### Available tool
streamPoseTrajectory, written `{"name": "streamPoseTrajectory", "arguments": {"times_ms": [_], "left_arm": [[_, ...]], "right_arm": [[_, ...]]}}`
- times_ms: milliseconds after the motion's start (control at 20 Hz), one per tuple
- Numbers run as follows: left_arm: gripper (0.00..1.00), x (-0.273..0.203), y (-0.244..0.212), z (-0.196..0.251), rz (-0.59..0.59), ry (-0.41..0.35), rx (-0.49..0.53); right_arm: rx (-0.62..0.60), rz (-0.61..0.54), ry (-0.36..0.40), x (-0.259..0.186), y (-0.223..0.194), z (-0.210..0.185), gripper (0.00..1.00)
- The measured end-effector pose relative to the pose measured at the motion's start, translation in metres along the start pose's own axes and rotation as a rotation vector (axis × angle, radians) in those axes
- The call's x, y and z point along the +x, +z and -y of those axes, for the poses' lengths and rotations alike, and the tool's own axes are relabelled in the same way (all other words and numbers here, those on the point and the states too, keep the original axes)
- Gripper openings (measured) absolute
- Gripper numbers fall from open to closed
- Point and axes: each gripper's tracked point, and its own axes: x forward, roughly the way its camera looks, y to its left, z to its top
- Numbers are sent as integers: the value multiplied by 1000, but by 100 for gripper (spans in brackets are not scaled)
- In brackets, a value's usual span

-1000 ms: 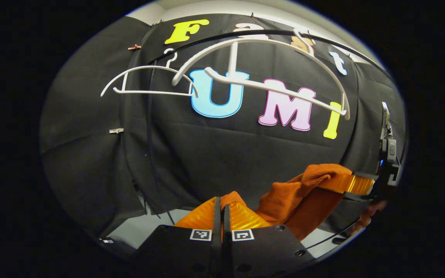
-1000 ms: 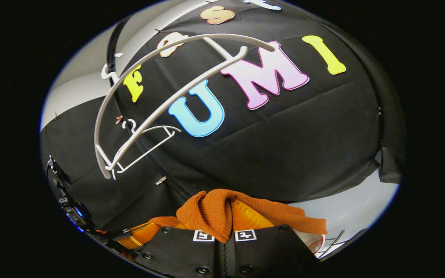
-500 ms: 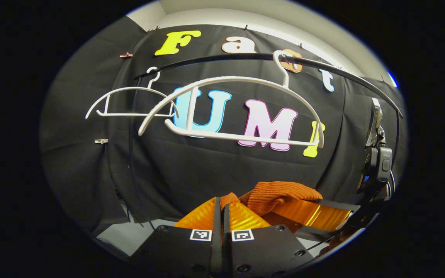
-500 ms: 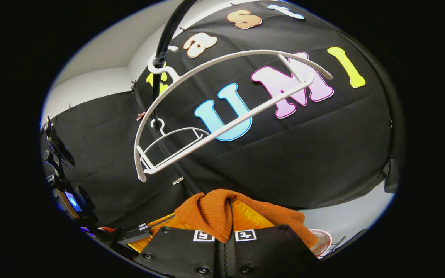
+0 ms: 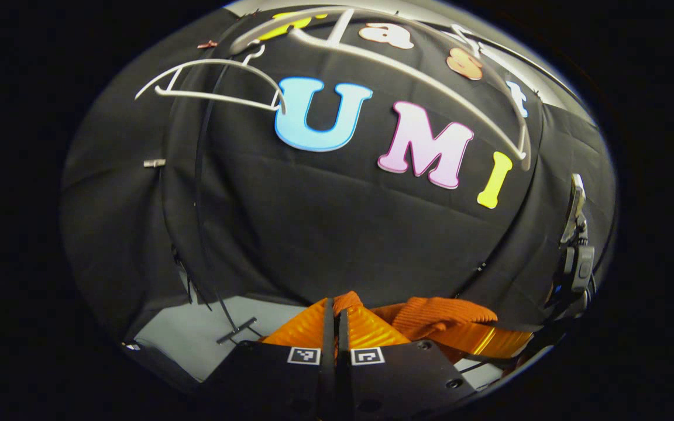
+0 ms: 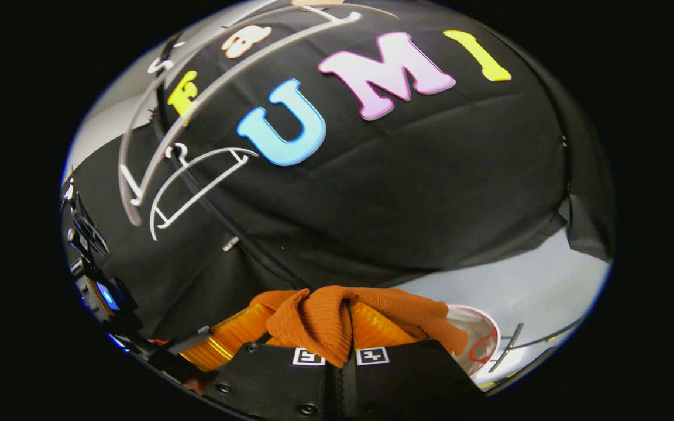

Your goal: Grasp the clothes on the hanger with both hands and then place them into the laundry hamper below.

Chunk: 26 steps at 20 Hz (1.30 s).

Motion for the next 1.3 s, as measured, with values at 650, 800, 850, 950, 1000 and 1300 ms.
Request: {"name": "streamPoseTrajectory", "arguments": {"times_ms": [650,800,850,950,1000,1300], "left_arm": [[5,63,-158,-40,-421,114,87],[20,57,-168,-53,-432,148,145],[45,51,-165,-58,-418,165,166],[96,55,-167,-60,-421,175,183],[95,52,-170,-60,-431,167,179],[95,27,-163,-63,-426,139,141]], "right_arm": [[-62,-301,-370,27,-130,158,8],[-83,-320,-439,22,-134,174,30],[-102,-320,-480,19,-135,181,47],[-105,-333,-507,16,-137,182,82],[-100,-347,-510,16,-143,181,100],[-115,-341,-521,1,-146,165,100]]}}
